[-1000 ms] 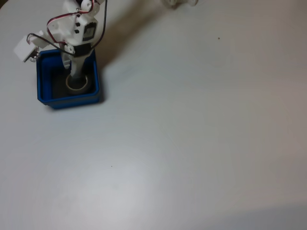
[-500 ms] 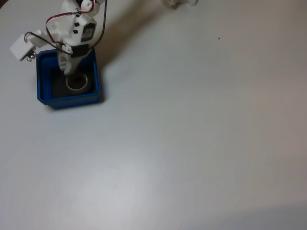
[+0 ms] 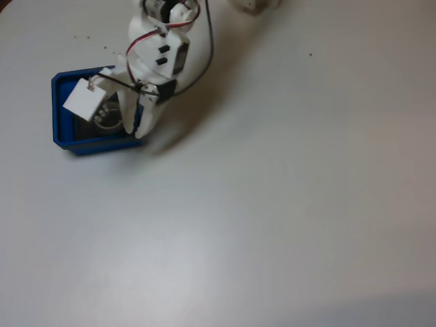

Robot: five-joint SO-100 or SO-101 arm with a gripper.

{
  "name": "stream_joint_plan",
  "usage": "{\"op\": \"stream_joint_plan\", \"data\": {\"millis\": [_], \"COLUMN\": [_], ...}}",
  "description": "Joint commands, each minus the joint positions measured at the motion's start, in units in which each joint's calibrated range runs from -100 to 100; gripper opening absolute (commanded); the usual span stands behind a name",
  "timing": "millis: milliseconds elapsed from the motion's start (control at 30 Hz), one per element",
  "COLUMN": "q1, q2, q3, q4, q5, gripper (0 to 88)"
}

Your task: Pick the black tape roll and drop it in the blue box

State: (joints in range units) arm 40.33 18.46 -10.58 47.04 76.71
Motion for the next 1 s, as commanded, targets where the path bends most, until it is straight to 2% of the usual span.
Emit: {"op": "stream_joint_plan", "data": {"millis": [0, 433, 700, 967], "q1": [-6.08, -23.37, -29.92, -32.95], "q2": [-6.67, -9.93, -9.93, -10.01], "q3": [-4.24, -4.24, -4.15, -3.61], "q4": [-1.17, -1.17, -1.17, -1.09], "q5": [0.34, 0.34, 0.34, 0.34], "gripper": [0.9, 0.9, 0.9, 0.9]}}
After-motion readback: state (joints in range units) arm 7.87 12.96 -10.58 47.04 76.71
